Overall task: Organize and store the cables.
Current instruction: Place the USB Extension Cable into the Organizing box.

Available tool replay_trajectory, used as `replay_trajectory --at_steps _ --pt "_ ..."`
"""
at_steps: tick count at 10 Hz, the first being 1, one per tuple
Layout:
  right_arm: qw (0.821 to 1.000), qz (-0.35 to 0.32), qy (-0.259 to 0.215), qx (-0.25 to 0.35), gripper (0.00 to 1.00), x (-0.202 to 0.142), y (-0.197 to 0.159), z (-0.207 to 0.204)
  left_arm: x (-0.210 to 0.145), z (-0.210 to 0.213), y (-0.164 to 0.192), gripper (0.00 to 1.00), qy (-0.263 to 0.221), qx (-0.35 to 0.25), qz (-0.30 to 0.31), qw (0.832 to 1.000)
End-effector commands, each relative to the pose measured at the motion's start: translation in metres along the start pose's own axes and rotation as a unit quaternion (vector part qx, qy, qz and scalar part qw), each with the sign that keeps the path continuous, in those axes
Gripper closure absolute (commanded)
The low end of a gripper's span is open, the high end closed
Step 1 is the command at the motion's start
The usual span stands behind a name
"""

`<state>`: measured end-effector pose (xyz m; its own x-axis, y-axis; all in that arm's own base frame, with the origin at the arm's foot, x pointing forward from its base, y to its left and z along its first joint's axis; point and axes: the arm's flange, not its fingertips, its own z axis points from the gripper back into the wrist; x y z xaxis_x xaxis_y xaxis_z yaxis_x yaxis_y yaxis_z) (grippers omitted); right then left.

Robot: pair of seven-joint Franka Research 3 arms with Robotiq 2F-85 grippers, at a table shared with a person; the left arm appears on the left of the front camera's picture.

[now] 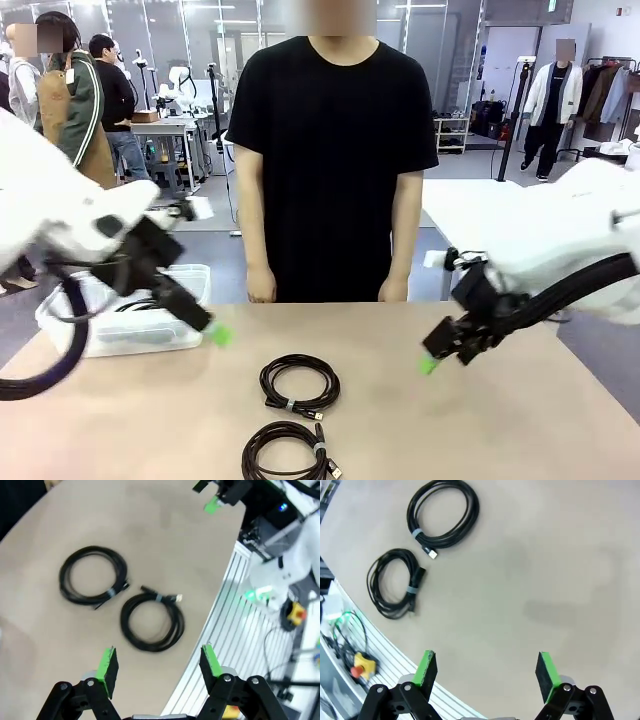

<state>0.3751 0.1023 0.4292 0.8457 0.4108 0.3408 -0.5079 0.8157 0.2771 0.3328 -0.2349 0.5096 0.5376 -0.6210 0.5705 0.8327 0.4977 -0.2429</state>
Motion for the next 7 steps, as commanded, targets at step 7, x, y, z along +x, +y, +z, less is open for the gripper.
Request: replay_trajectory --at_steps 7 --pt "0.970 0.234 -0.055 0.014 0.00 -0.195 -0.060 0.042 0.095 -0.128 -0.068 0.16 0.088 0.122 0.240 0.959"
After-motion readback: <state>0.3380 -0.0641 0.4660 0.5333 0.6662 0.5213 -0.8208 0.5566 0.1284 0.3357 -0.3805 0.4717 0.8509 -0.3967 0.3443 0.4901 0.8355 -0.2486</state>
